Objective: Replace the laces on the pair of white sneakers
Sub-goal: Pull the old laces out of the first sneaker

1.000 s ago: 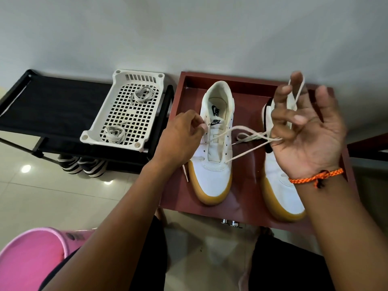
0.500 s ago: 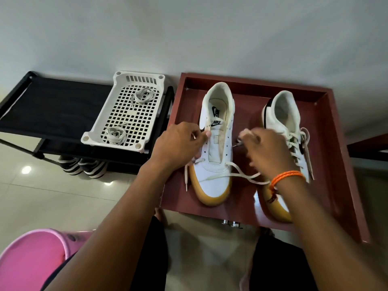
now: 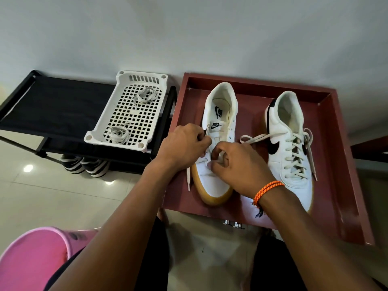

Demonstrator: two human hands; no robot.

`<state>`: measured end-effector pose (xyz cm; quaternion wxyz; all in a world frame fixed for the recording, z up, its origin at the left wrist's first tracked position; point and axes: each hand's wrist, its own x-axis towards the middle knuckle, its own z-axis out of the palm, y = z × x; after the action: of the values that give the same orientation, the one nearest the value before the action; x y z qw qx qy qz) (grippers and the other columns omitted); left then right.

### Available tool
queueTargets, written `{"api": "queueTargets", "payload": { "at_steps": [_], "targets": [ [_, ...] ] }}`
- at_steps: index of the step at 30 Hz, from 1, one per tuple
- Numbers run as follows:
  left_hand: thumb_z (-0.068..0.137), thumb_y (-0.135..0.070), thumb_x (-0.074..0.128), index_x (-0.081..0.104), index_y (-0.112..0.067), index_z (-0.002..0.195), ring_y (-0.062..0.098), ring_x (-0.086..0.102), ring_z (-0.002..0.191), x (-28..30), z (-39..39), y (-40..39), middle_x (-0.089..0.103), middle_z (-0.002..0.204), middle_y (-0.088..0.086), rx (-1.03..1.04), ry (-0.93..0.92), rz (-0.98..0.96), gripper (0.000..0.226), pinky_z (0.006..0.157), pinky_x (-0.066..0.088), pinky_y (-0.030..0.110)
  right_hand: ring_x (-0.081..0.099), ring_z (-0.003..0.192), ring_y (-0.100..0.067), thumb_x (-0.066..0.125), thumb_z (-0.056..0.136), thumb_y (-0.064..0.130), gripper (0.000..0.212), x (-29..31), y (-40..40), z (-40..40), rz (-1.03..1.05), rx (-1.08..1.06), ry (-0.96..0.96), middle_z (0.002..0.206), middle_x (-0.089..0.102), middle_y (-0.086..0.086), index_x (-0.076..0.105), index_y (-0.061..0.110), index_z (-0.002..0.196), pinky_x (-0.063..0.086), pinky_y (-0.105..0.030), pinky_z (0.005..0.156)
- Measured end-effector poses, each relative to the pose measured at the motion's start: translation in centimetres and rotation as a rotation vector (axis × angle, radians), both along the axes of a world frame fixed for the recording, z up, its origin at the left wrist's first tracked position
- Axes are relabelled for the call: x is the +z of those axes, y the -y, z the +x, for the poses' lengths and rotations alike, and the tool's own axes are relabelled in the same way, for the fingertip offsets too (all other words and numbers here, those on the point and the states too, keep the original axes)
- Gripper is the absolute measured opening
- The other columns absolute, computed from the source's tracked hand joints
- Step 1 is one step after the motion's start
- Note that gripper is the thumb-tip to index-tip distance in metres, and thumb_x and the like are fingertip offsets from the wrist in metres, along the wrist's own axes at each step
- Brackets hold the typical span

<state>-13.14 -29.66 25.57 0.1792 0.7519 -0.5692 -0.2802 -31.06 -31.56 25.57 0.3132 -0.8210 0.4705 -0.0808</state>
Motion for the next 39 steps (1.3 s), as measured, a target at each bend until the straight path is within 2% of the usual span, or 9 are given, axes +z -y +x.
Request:
{"api": "queueTargets", "payload": {
  "at_steps": [5,9,18,22,25,27,31,35,39],
  "targets": [
    [0.099,-0.034,0.055,0.056,-0.013,0.071,0.021,0.067,0.067,-0.1,-0.3,-0.1,0.073,0.069,-0.005,-0.003,0.028,-0.010,0.035,0.061,0.053,0.041,0.062,0.066,-0.015,0.084,0.082,0.039,0.027,-0.2,0.5,-0.3,0.060,-0.001,-0.043,0.059,0.055,0.013,0.058,0.032,0.075,0.053,-0.038,0.069],
    [0.102,-0.036,0.051,0.053,-0.017,0.074,0.025,0.070,0.076,0.1,-0.5,-0.2,0.073,0.078,-0.001,-0.028,0.071,-0.002,0.034,0.068,0.057,0.047,0.047,0.045,-0.008,0.092,0.071,0.022,0.034,-0.1,0.7,-0.3,0.253,-0.018,0.065,0.045,0.046,0.013,0.059,0.020,0.067,0.060,-0.049,0.063],
    [0.106,-0.038,0.047,0.053,-0.020,0.082,0.031,0.063,0.081,0.1,-0.4,-0.2,0.068,0.085,0.002,-0.050,0.124,-0.003,0.031,0.066,0.044,0.041,0.038,0.066,-0.026,0.089,0.082,0.013,0.053,1.4,1.5,-1.8,0.762,0.003,0.408,0.061,0.030,-0.004,0.043,0.013,0.056,0.058,-0.046,0.081],
    [0.104,-0.035,0.049,0.056,-0.018,0.080,0.026,0.066,0.077,0.1,-0.3,-0.1,0.072,0.079,-0.001,-0.056,0.084,-0.016,0.031,0.066,0.052,0.042,0.048,0.056,-0.025,0.088,0.083,0.016,0.053,0.4,1.4,-1.5,0.445,-0.148,0.341,0.055,0.040,-0.018,0.046,0.004,0.054,0.045,-0.030,0.059],
    [0.103,-0.032,0.052,0.058,-0.015,0.075,0.023,0.066,0.070,-0.1,0.1,0.0,0.073,0.073,-0.004,-0.055,-0.009,-0.024,0.033,0.063,0.052,0.039,0.050,0.054,-0.008,0.088,0.081,0.027,0.033,-0.2,1.6,-1.7,0.000,-0.297,0.258,0.063,0.056,0.002,0.061,0.018,0.065,0.042,-0.028,0.059],
    [0.103,-0.032,0.054,0.054,-0.014,0.071,0.025,0.064,0.067,-0.1,0.2,0.1,0.070,0.071,0.000,-0.054,-0.045,-0.034,0.037,0.061,0.049,0.040,0.054,0.065,-0.008,0.084,0.084,0.029,0.019,0.3,1.5,-1.5,-0.198,-0.227,0.245,0.072,0.054,0.008,0.066,0.025,0.078,0.048,-0.033,0.062],
    [0.104,-0.029,0.056,0.049,-0.015,0.067,0.022,0.051,0.060,-0.3,0.3,0.1,0.059,0.065,0.001,-0.044,-0.084,-0.021,0.040,0.058,0.035,0.035,0.061,0.069,-0.020,0.063,0.093,0.039,0.016,1.4,-0.1,-0.1,-0.225,-0.030,0.106,0.065,0.061,0.005,0.074,0.028,0.087,0.050,-0.036,0.060],
    [0.103,-0.030,0.055,0.049,-0.018,0.066,0.021,0.050,0.058,-0.4,0.3,0.2,0.058,0.063,-0.001,-0.039,-0.090,-0.016,0.040,0.058,0.035,0.033,0.065,0.084,-0.023,0.065,0.093,0.042,0.017,1.5,-1.1,0.6,-0.225,0.021,-0.110,0.085,0.072,0.003,0.075,0.031,0.100,0.035,-0.031,0.061],
    [0.102,-0.032,0.054,0.054,-0.015,0.070,0.027,0.058,0.062,-0.5,0.2,0.1,0.065,0.068,0.004,-0.039,-0.059,-0.030,0.036,0.058,0.042,0.036,0.061,0.080,-0.020,0.066,0.094,0.038,0.012,0.9,-0.4,0.5,-0.187,0.036,-0.105,0.073,0.064,0.007,0.075,0.030,0.095,0.041,-0.032,0.062]
  ]
}}
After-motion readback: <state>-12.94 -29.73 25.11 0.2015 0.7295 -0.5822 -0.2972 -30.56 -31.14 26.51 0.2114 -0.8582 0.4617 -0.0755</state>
